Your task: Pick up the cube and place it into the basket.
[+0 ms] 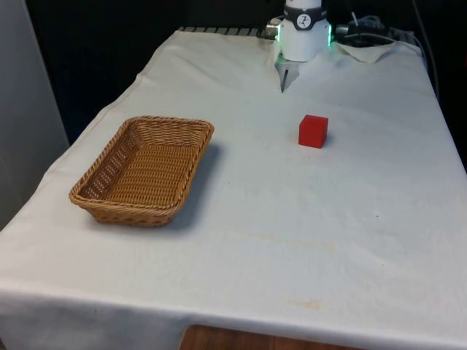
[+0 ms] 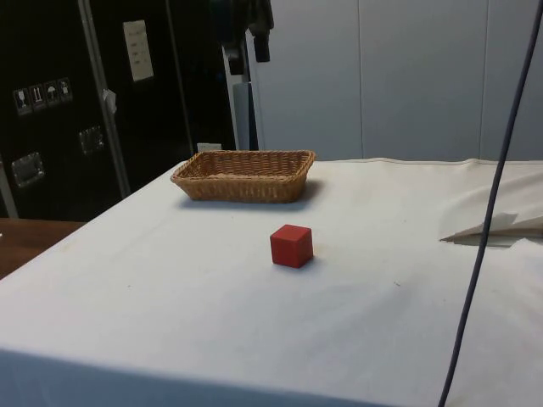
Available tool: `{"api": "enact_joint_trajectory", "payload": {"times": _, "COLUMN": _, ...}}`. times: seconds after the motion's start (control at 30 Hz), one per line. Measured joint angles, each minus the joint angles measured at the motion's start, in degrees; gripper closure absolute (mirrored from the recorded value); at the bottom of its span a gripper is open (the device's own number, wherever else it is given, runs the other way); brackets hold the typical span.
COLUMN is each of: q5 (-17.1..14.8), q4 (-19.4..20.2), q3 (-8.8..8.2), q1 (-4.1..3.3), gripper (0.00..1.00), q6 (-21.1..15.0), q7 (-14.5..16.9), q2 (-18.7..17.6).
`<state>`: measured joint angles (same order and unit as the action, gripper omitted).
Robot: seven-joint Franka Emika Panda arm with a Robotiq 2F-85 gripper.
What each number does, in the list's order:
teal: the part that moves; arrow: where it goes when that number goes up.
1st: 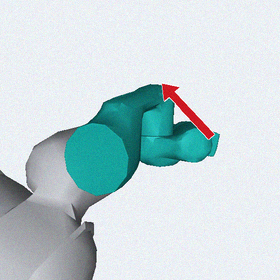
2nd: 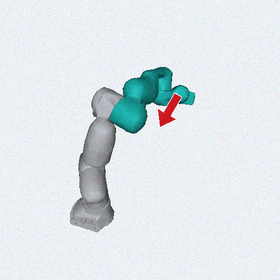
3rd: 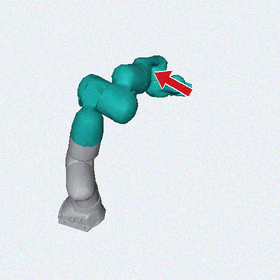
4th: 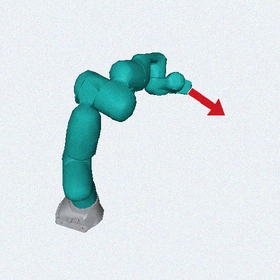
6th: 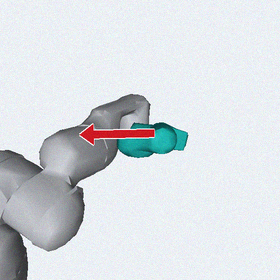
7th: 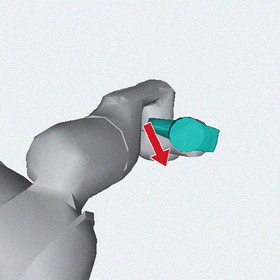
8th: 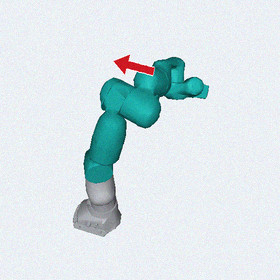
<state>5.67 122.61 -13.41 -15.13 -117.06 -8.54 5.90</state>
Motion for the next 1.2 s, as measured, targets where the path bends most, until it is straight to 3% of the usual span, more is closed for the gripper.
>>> {"api": "enact_joint_trajectory", "payload": {"times": 1.2, "q5": -0.23, "q4": 4.58, "q3": 1.43, "q1": 0.0, "gripper": 0.0, "q6": 0.0, "q7": -10.08, "q2": 0.92}}
